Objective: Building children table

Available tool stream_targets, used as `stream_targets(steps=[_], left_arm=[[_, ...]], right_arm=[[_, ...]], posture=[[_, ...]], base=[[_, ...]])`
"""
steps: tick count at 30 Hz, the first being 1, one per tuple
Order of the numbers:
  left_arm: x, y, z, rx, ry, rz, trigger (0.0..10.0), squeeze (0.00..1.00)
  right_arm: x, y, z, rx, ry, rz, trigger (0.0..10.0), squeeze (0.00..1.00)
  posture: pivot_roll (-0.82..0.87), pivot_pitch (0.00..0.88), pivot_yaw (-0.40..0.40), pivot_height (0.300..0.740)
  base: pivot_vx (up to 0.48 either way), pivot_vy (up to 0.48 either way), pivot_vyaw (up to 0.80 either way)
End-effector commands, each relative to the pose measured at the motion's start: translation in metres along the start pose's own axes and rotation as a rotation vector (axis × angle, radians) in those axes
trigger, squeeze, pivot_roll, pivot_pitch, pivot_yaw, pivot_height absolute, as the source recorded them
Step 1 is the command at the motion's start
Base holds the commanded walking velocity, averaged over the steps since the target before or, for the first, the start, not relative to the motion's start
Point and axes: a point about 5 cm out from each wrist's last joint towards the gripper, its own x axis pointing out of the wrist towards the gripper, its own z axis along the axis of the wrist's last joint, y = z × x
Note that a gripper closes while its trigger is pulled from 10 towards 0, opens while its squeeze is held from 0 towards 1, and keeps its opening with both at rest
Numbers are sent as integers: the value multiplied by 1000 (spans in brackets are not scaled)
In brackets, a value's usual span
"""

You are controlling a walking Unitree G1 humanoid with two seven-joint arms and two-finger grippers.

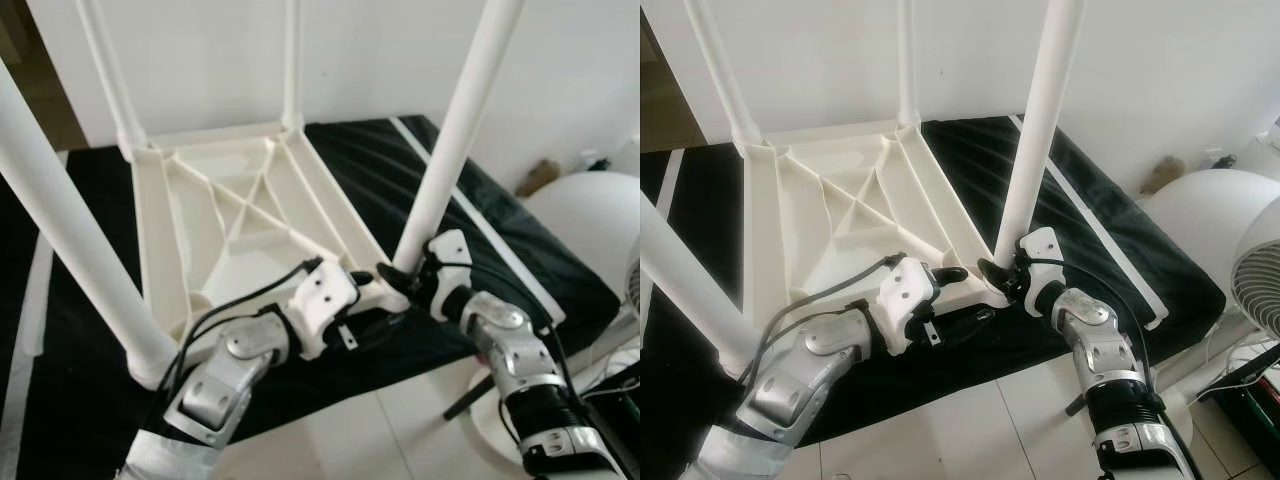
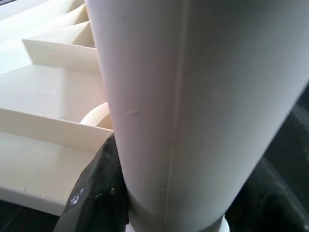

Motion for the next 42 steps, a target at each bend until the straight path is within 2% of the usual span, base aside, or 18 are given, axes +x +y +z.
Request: stream_targets(steps=[1, 3, 5, 8, 13, 14, 15, 17, 26, 27, 30, 32, 35, 36, 42], left_arm=[[1, 0, 1, -1, -2, 0, 10000, 0], [1, 0, 2, -3, -4, -6, 10000, 0], [1, 0, 2, -4, -4, -7, 10000, 0], [1, -1, 2, -2, -3, -10, 10000, 0], [0, -1, 2, -2, -3, -11, 10000, 0], [0, -1, 2, -3, -4, -12, 10000, 0], [0, -1, 2, -3, -4, -12, 10000, 0], [1, -3, 2, -1, -4, -20, 10000, 0], [2, -3, 1, 4, -3, -19, 10000, 0], [2, -3, 1, 3, -3, -19, 10000, 0], [3, -6, 0, -2, -4, -24, 10000, 0], [4, -6, 1, -2, -7, -27, 10000, 0], [5, -4, 1, 3, -10, -23, 10000, 0], [5, -4, 2, 5, -11, -21, 10000, 0], [4, -3, 2, 20, -14, -13, 10000, 0]], right_arm=[[-3, -3, -12, 29, 65, -76, 10000, 0], [-2, -4, -12, 34, 74, -162, 10000, 0], [-2, -3, -12, 47, 75, -195, 10000, 0], [-1, 4, -10, 86, 59, -272, 10000, 0], [-1, 10, -9, 118, 43, -328, 10000, 0], [-1, 14, -8, 150, 29, -387, 10000, 0], [-1, 14, -8, 150, 29, -387, 10000, 0], [-2, 22, -8, 192, 12, -524, 10000, 0], [-2, 37, -8, 298, -9, -729, 10000, 0], [0, 43, -4, 313, -32, -706, 10000, 0], [3, 52, 13, 173, -96, -639, 10000, 0], [0, 51, 14, 267, -125, -622, 10000, 0], [-1, 51, 11, 304, -131, -625, 10000, 24], [-1, 53, 11, 292, -125, -617, 10000, 1000], [-5, 56, 14, 265, -151, -616, 10000, 1000]], posture=[[-47, 45, -46, 740], [-49, 46, -43, 740], [-50, 48, -42, 740], [-50, 48, -42, 740], [-49, 46, -42, 740], [-50, 45, -41, 740], [-50, 45, -41, 740], [-51, 40, -41, 740], [-38, 32, -51, 740], [-43, 30, -47, 740], [-48, 27, -46, 740], [-50, 25, -45, 740], [-52, 20, -43, 740], [-52, 21, -45, 740], [-52, 18, -45, 740]], base=[[0, 0, 0], [0, 0, 0], [0, 0, 0], [0, 0, 0], [0, 0, 0], [0, 0, 0], [0, 0, 0], [0, 0, 0], [0, 0, 0], [0, 0, 0], [0, 0, 0], [0, 0, 0], [0, 0, 0], [0, 0, 0], [0, 0, 0]])
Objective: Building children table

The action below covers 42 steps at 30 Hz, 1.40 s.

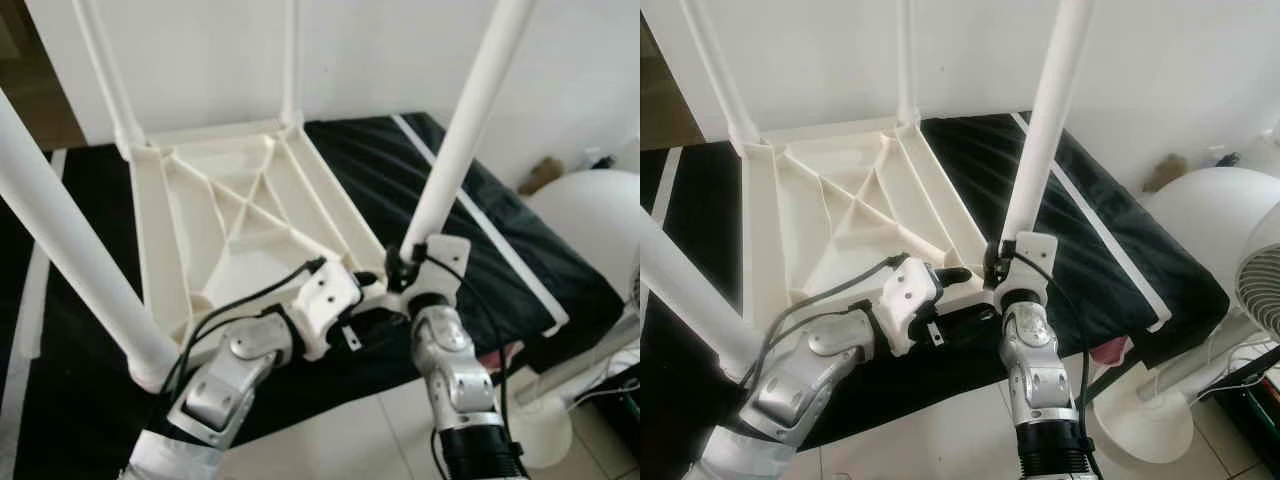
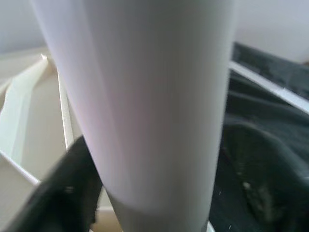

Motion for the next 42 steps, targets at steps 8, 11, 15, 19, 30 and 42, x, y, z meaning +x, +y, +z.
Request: stream_targets(steps=[8, 11, 15, 19, 30, 42], left_arm=[[1, 1, 0, 36, 3, 0, 10000, 0], [2, 1, 0, 48, 4, 2, 10000, 0], [-2, 6, -5, 107, 11, 50, 10000, 0], [-8, 12, -10, 118, 19, 80, 10000, 0], [-20, 15, -18, 35, 53, 52, 10000, 0], [-19, 7, -12, 6, 49, -39, 10000, 0]], right_arm=[[-11, -7, -7, 11, 15, 36, 10000, 0], [-12, -10, -8, 9, 17, 77, 10000, 0], [-16, -22, -16, -73, 27, 197, 10000, 0], [-13, -38, -26, -132, 45, 254, 10000, 0], [6, -45, -25, -170, 68, 389, 10000, 0], [31, -32, -22, -259, 84, 631, 10000, 0]], posture=[[-57, 14, -36, 740], [-58, 14, -34, 740], [-56, 25, -31, 740], [-44, 34, -30, 740], [-20, 42, -19, 740], [0, 43, -36, 740]], base=[[0, 0, 0], [0, 0, 0], [0, 0, 0], [0, 0, 0], [0, 0, 0], [0, 0, 0]])
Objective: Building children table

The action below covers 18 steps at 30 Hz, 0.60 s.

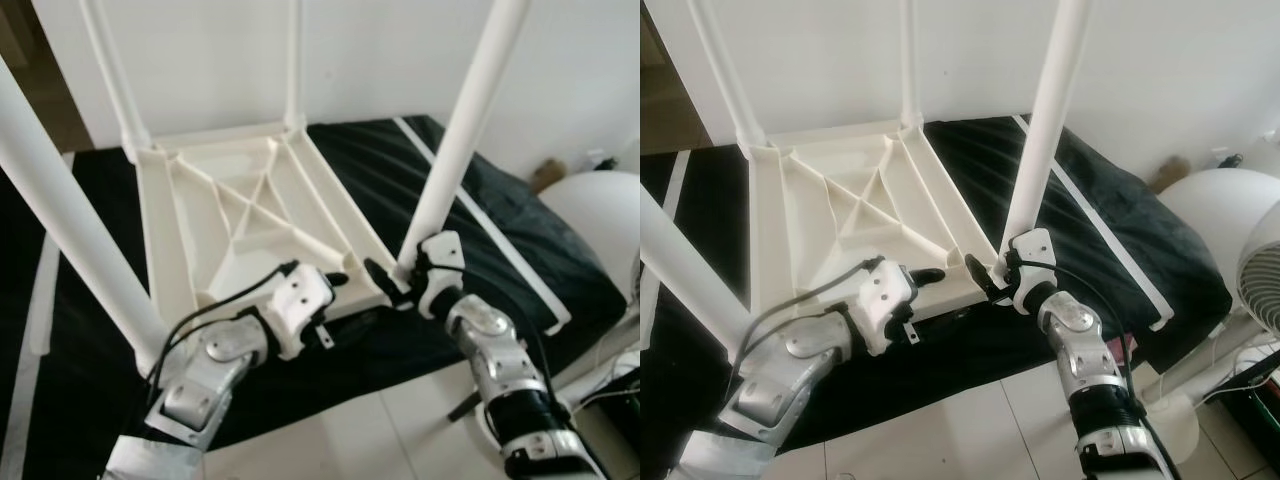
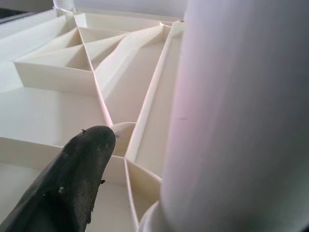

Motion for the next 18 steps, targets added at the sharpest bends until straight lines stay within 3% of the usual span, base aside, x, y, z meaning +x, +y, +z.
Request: stream_targets(steps=[1, 2, 3, 4, 5, 6, 16, 17, 18], left_arm=[[1, -7, 0, -4, 7, -88, 10000, 0], [1, -8, 1, -8, 5, -89, 10000, 0], [1, -8, 1, -8, 5, -89, 10000, 0], [1, -8, 1, -8, 3, -89, 10000, 0], [1, -8, 1, -8, 3, -89, 10000, 0], [2, -9, 1, -8, 2, -88, 10000, 0], [0, -9, 2, -15, 7, -55, 10000, 0], [-1, -10, 2, -15, 8, -54, 10000, 0], [-1, -10, 2, -15, 8, -54, 10000, 0]], right_arm=[[3, 1, -4, -16, 23, 38, 10000, 0], [5, 0, -5, -28, 31, 57, 8667, 0], [5, 0, -5, -28, 31, 57, 8667, 0], [7, -1, -5, -37, 35, 68, 4196, 0], [7, -1, -5, -37, 35, 68, 4196, 0], [8, -2, -5, -46, 36, 85, 0, 0], [8, 2, -6, -6, 14, 114, 0, 0], [8, 2, -6, 4, 11, 109, 2314, 0], [8, 2, -6, 4, 11, 109, 2314, 0]], posture=[[0, 43, -36, 740], [6, 36, -43, 740], [6, 36, -43, 740], [14, 39, -51, 740], [14, 39, -51, 740], [22, 37, -56, 740], [41, 41, -74, 740], [39, 43, -77, 740], [39, 43, -77, 740]], base=[[0, 0, 0], [0, 0, 0], [0, 0, 0], [0, 0, 0], [0, 0, 0], [0, 0, 0], [0, 0, 0], [0, 0, 0], [0, 0, 0]])
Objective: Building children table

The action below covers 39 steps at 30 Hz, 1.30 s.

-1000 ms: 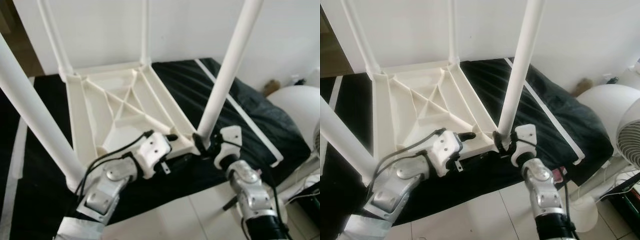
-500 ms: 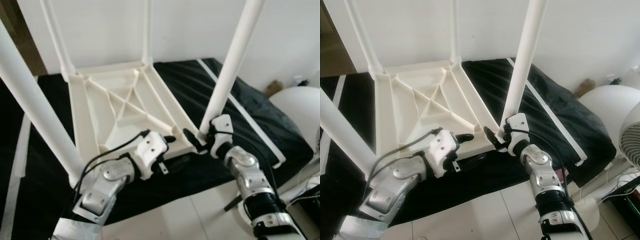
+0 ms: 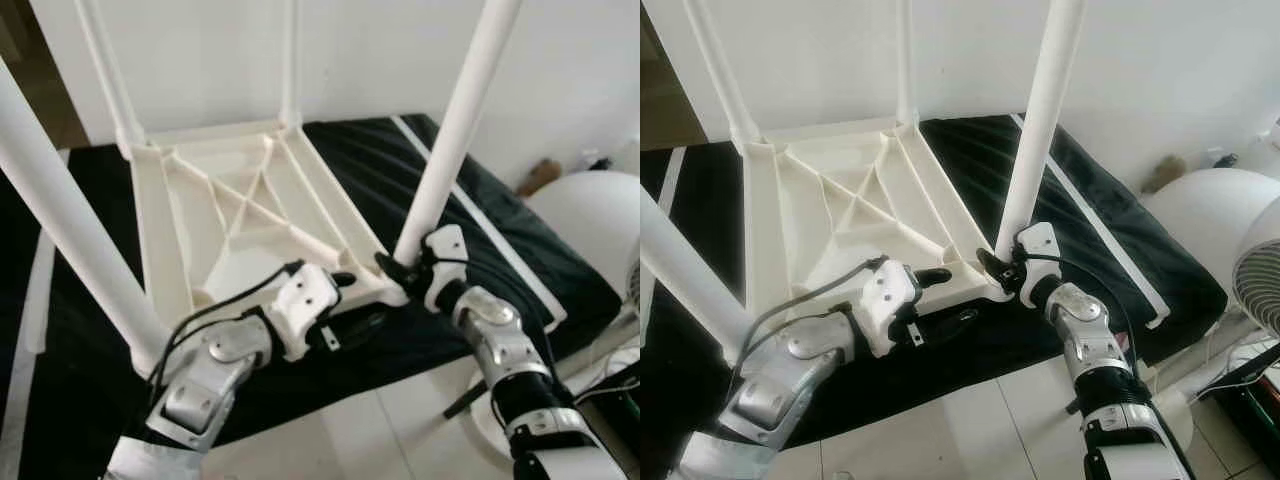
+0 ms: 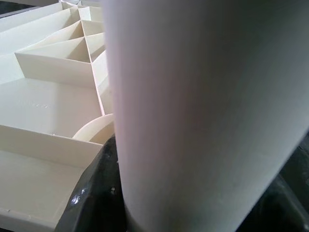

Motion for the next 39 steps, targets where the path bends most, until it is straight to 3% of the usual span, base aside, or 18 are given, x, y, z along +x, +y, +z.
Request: stream_targets(steps=[1, 9, 13, 19, 24, 25, 34, 39], left_arm=[[-1, -5, -2, -13, 11, -36, 10000, 0], [0, -6, -4, -41, 5, -9, 10000, 0], [-1, -10, -6, -81, 10, -20, 10000, 0], [1, -9, -4, -76, 7, -20, 10000, 0], [-4, -6, -11, -41, 43, -11, 10000, 0], [-4, -5, -13, -23, 61, -11, 10000, 0], [2, -1, -7, -40, 28, -32, 10000, 0], [7, -4, -6, -45, 21, -42, 10000, 0]], right_arm=[[2, 8, -1, 7, -1, 37, 10000, 0], [0, 7, -2, 34, 12, -76, 10000, 0], [-1, 19, 0, 62, -4, -94, 10000, 0], [-6, 34, 2, 91, -26, -152, 10000, 0], [-15, 39, -2, 78, -33, -309, 10000, 0], [-21, 39, -5, 108, -26, -398, 10000, 0], [-38, 42, -15, 175, 48, -720, 10000, 0], [-42, 42, -14, 198, 58, -791, 10000, 0]], posture=[[39, 43, -77, 740], [23, 55, -93, 740], [18, 59, -93, 740], [30, 55, -89, 740], [30, 48, -71, 740], [30, 48, -64, 740], [-8, 55, -56, 740], [-26, 63, -47, 740]], base=[[0, 0, 0], [0, 0, 0], [0, 0, 0], [0, 0, 0], [0, 0, 0], [0, 0, 0], [0, 0, 0], [0, 0, 0]])
